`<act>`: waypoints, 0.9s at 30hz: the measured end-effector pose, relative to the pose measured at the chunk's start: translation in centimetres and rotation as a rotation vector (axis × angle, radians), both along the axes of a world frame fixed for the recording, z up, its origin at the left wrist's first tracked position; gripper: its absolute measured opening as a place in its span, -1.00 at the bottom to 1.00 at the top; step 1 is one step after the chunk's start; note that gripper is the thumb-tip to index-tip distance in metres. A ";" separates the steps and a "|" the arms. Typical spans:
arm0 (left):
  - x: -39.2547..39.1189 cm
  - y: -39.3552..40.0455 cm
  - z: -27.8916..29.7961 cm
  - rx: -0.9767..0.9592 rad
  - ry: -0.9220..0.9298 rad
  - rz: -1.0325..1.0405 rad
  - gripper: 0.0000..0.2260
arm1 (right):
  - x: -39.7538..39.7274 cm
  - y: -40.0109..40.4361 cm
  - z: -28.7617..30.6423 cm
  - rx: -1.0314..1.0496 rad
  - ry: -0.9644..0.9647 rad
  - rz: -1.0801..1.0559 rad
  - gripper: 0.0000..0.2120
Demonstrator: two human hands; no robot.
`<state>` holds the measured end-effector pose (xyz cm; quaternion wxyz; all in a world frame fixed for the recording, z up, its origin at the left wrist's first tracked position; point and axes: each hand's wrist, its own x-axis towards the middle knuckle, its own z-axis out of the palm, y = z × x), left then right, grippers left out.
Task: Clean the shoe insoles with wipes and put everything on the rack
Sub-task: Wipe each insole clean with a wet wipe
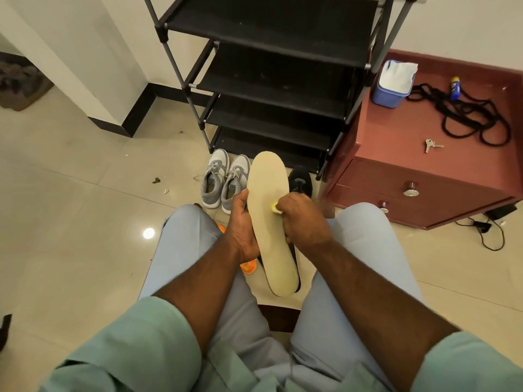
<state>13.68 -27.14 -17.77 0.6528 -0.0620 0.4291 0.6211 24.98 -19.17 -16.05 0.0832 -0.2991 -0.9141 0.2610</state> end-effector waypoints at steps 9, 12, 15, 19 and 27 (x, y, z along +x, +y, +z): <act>-0.2 0.0 -0.2 -0.025 0.012 0.040 -0.32 | 0.0 0.1 0.3 0.134 0.063 0.012 -0.85; -0.5 -0.2 -0.1 -0.009 -0.009 0.132 -0.30 | 0.4 -0.6 0.4 0.138 0.057 0.154 -0.89; -1.1 -0.2 -0.3 0.026 -0.060 0.167 -0.25 | 1.3 -1.3 0.6 0.146 0.034 0.285 -0.89; -0.5 0.0 -0.3 -0.036 0.001 0.119 -0.32 | 0.7 0.2 0.6 0.176 0.092 0.056 -0.88; -0.5 -0.2 -0.3 -0.045 0.004 0.073 -0.33 | 0.6 -0.3 0.6 0.132 0.102 0.091 -0.88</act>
